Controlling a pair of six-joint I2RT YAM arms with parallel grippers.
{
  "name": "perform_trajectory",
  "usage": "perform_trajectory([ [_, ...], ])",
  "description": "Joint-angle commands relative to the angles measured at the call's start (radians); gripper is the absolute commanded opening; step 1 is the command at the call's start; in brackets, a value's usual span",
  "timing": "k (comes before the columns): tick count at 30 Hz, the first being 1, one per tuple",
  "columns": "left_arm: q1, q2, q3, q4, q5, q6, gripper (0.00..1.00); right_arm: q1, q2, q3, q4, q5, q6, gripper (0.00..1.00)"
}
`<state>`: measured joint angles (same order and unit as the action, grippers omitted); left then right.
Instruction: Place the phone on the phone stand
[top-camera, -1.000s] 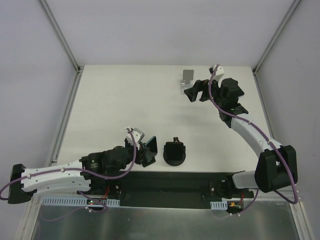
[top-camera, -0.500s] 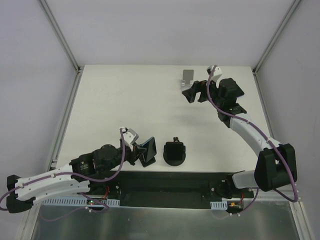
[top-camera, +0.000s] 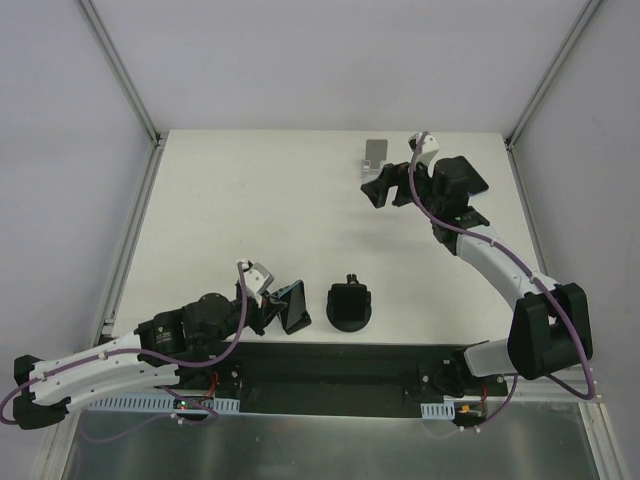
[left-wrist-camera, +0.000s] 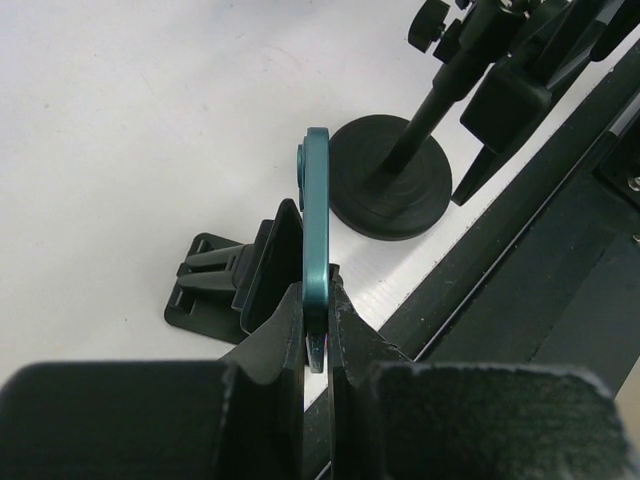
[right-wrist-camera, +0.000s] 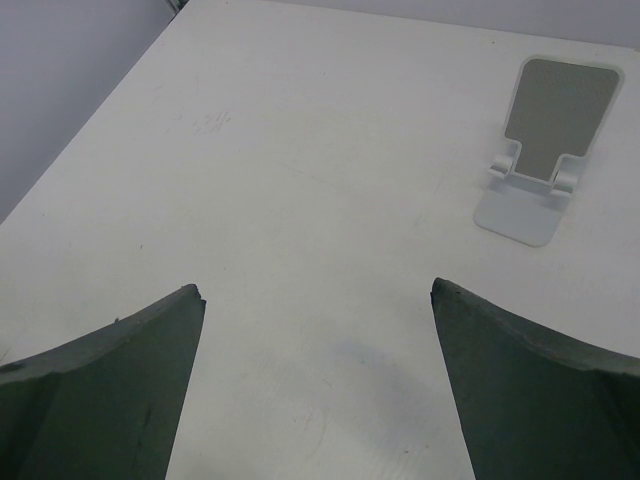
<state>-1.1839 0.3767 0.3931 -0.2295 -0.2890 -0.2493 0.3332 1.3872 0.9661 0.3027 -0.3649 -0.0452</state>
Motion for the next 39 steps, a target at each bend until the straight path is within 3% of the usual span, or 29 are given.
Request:
perform_trajectory([
  [1, 0.017, -0.018, -0.019, 0.113, -0.015, 0.022, 0.0, 0.012, 0.004, 0.045, 0.038, -0.017, -0.008, 0.98],
  [8, 0.02, -0.024, -0.056, 0.187, -0.006, 0.051, 0.0, 0.013, 0.01, 0.051, 0.032, -0.014, -0.015, 0.98],
  [39, 0.026, -0.101, -0.002, 0.041, -0.067, 0.015, 0.0, 0.021, 0.024, 0.059, 0.027, -0.014, -0.018, 0.98],
])
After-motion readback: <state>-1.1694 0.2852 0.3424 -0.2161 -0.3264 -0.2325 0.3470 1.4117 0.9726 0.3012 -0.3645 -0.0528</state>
